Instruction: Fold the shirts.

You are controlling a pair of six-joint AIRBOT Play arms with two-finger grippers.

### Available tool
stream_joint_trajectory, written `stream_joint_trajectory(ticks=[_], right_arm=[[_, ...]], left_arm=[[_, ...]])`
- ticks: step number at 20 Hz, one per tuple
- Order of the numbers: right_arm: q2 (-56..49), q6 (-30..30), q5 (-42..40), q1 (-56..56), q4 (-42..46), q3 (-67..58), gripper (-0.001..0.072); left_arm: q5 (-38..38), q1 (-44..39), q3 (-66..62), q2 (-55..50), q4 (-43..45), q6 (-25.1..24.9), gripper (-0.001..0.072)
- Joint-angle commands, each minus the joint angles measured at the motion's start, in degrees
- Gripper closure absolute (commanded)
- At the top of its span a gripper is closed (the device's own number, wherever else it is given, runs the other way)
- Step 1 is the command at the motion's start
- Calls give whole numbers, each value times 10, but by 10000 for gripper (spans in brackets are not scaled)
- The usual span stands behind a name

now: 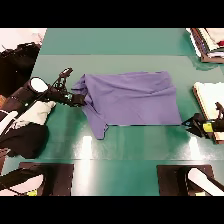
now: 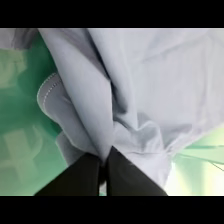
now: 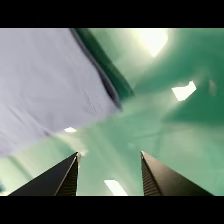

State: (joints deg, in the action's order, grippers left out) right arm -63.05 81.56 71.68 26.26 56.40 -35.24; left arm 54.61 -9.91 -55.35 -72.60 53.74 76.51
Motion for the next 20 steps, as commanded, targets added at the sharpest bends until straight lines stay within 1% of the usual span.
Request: stream_joint_trajectory(ticks=[1, 2, 3, 5, 7, 8, 9, 11, 13, 14, 16, 18, 20], right_arm=[[-51, -11, -69, -31, -58, 6, 297], [-64, -11, -80, -49, -58, -4, 387], [-75, -11, -95, -66, -58, -15, 404], [-89, -11, -118, -94, -57, -34, 410], [-98, -11, -128, -116, -53, -50, 592], [-100, -11, -129, -124, -53, -56, 656], [-98, -16, -130, -131, -53, -60, 697], [-71, -21, -129, -139, -53, -74, 698], [-22, -24, -118, -139, -54, -114, 698], [9, -26, -113, -139, -54, -151, 698], [71, -28, -112, -137, -54, -242, 698], [119, -29, -118, -136, -53, -354, 698], [151, -37, -124, -136, -52, -470, 698]], left_arm=[[6, 0, -5, 2, 1, 0, 683], [6, 0, -5, 2, 1, 0, 683], [6, 0, -5, 2, 1, 0, 683], [8, 0, -5, 2, 2, 0, 683], [13, 0, -5, 2, 2, 1, 683], [16, 0, -5, 3, 3, 3, 684], [16, 0, -5, 7, 10, 17, 685], [9, 0, -9, 42, 61, 60, 685], [32, 0, -44, 106, 160, 104, 685], [54, 0, -76, 139, 203, 114, 685], [97, 0, -168, 203, 261, 118, 684], [107, 0, -280, 251, 271, 118, 684], [107, 0, -408, 274, 271, 118, 684]])
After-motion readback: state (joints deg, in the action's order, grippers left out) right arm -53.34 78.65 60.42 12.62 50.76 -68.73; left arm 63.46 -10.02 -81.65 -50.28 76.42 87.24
